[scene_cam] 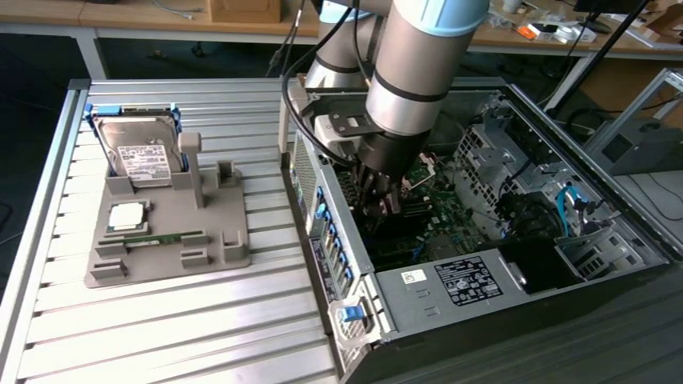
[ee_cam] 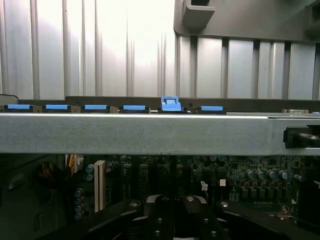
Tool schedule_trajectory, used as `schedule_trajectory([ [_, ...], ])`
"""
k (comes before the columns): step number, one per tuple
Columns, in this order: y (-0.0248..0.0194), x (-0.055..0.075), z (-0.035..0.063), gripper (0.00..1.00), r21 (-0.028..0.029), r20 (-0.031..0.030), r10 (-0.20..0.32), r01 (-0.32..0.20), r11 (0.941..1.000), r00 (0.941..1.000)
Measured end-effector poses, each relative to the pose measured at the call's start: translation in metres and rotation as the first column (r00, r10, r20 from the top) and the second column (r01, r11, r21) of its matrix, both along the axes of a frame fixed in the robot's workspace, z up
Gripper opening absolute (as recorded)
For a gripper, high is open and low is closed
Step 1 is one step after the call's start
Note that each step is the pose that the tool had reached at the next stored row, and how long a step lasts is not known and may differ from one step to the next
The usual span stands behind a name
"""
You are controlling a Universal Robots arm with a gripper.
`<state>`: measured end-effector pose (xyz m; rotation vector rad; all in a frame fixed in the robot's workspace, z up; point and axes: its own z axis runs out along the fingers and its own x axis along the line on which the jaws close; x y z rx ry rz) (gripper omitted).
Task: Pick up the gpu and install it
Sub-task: 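Press down on the gpu until it lock into place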
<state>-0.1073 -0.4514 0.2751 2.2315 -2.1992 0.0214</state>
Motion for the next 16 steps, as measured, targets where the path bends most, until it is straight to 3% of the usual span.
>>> schedule_trajectory([
  [7, -0.0003, 0.0001, -0.0007, 0.11, -0.0025, -0.0001, 0.002, -0.002, 1.0, 1.0],
  [16, -0.0003, 0.0, -0.0021, 0.11, -0.0121, -0.0002, 0.015, -0.015, 0.9998, 0.9999],
])
